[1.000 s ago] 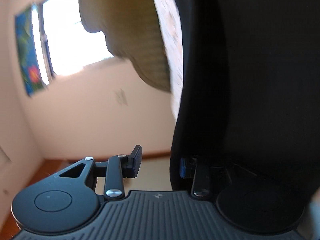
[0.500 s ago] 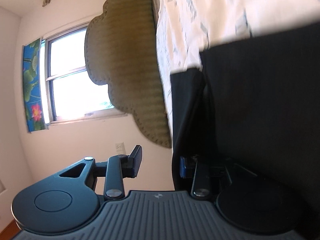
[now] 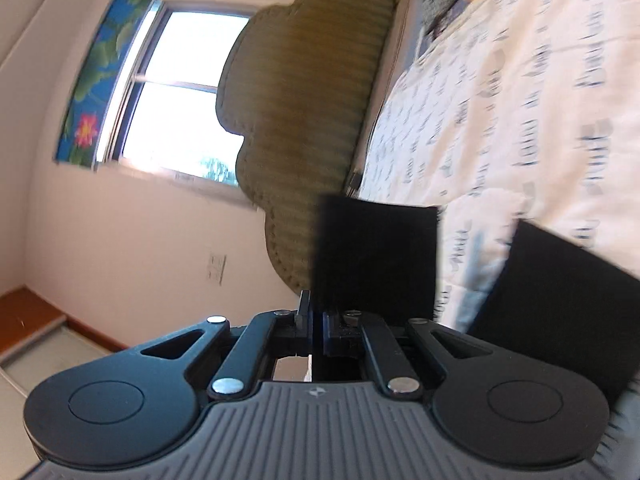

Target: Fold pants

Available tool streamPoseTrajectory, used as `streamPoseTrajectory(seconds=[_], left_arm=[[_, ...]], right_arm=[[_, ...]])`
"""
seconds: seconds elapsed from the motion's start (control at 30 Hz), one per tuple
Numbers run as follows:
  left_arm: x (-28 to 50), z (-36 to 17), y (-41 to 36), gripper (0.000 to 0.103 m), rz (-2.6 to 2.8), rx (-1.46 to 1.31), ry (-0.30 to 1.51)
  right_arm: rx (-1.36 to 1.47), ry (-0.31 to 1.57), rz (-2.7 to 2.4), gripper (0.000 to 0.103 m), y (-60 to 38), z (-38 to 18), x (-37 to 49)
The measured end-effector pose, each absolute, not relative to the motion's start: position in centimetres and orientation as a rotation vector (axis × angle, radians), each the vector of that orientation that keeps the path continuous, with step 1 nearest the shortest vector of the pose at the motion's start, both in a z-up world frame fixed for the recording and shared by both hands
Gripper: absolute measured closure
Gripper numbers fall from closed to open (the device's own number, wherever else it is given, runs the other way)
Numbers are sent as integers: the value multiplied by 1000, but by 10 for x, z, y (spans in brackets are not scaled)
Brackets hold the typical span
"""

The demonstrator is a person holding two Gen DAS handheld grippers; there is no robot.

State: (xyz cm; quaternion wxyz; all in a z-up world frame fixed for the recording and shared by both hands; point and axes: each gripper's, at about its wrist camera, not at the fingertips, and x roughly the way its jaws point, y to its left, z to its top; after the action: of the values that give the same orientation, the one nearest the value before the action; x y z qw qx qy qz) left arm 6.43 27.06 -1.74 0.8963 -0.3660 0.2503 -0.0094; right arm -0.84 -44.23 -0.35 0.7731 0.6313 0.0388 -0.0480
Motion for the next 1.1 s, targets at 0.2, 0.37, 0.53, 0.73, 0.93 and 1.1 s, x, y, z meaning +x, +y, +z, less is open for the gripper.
streamPoseTrajectory(seconds=[0.2,0.37,0.53,0.73,0.93,1.1], left_arm=[[66,-18,273,70,-25,-767,519],[65,-10,264,70,11,-719,532],[42,44,210,55,84,-618,482],[32,89,96,25,-239,-744,418],[78,53,-16,29,-505,-913,704],[105,13,-41,31,-450,-1154,866]], right_arm=[[1499,221,-246,100,-457,-79,-40],[1472,219,-187,99,-453,-61,-25],[1503,190,-173,99,-461,-71,-26],[1482,167,-109,99,-465,-66,-24],[1448,200,-106,99,-463,-83,-22],[1430,210,-91,99,-461,-82,-24]])
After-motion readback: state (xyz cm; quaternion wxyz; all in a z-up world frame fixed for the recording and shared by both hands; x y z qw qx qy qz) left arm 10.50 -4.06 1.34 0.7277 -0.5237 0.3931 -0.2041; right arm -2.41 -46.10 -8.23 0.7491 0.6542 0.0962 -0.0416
